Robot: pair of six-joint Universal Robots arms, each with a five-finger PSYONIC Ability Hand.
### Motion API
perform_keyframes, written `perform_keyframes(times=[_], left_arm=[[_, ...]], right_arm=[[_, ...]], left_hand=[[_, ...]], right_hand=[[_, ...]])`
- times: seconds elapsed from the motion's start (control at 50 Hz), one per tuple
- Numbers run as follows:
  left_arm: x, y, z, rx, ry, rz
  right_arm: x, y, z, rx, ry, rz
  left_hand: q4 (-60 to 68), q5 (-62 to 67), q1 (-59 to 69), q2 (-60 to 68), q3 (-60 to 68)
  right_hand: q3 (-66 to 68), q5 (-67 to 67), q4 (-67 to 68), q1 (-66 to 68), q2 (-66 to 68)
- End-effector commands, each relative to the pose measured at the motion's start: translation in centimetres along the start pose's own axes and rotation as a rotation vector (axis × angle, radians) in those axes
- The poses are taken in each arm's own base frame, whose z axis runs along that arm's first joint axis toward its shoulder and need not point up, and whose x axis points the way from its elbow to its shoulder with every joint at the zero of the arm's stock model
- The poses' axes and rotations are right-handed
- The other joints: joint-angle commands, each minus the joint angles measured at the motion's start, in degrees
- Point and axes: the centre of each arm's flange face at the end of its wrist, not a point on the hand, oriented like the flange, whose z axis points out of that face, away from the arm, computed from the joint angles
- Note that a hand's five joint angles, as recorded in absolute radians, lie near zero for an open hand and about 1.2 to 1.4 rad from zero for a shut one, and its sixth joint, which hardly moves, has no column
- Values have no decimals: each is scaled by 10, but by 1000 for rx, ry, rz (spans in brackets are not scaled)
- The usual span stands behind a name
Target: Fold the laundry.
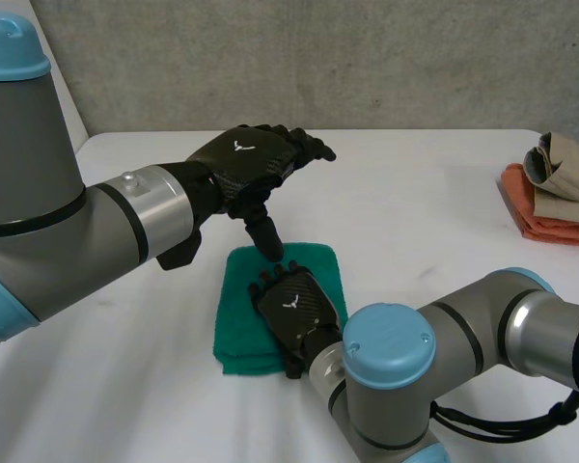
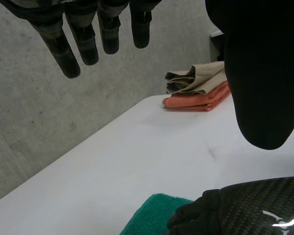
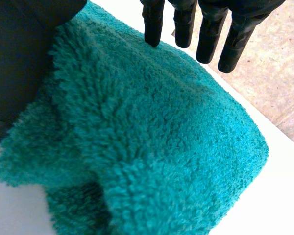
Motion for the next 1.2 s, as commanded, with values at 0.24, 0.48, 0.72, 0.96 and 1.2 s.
perform_keyframes(times=[0.24, 0.48, 0.72, 0.96, 1.2], left_arm=[[1, -1, -1, 4, 0, -14], [1, 0, 0, 4, 2, -22], [2, 3, 1, -1, 4, -27], [2, 4, 0, -4, 5, -28], [1, 5, -1, -10, 1, -32]], right_arm=[[23, 3, 32, 20, 63, -22], [61, 4, 45, 23, 144, -23], [72, 17, 45, -7, 167, -15], [186, 29, 24, -47, 319, -80], [286, 49, 16, -101, 374, -343]], left_hand=[[18, 8, 27, 19, 15], [20, 10, 28, 21, 17], [25, 15, 33, 26, 22], [25, 15, 33, 26, 22], [23, 13, 32, 24, 20]], right_hand=[[394, 387, 384, 411, 392], [194, 188, 185, 212, 192], [676, 670, 667, 694, 674], [676, 670, 667, 694, 674], [676, 670, 667, 694, 674]])
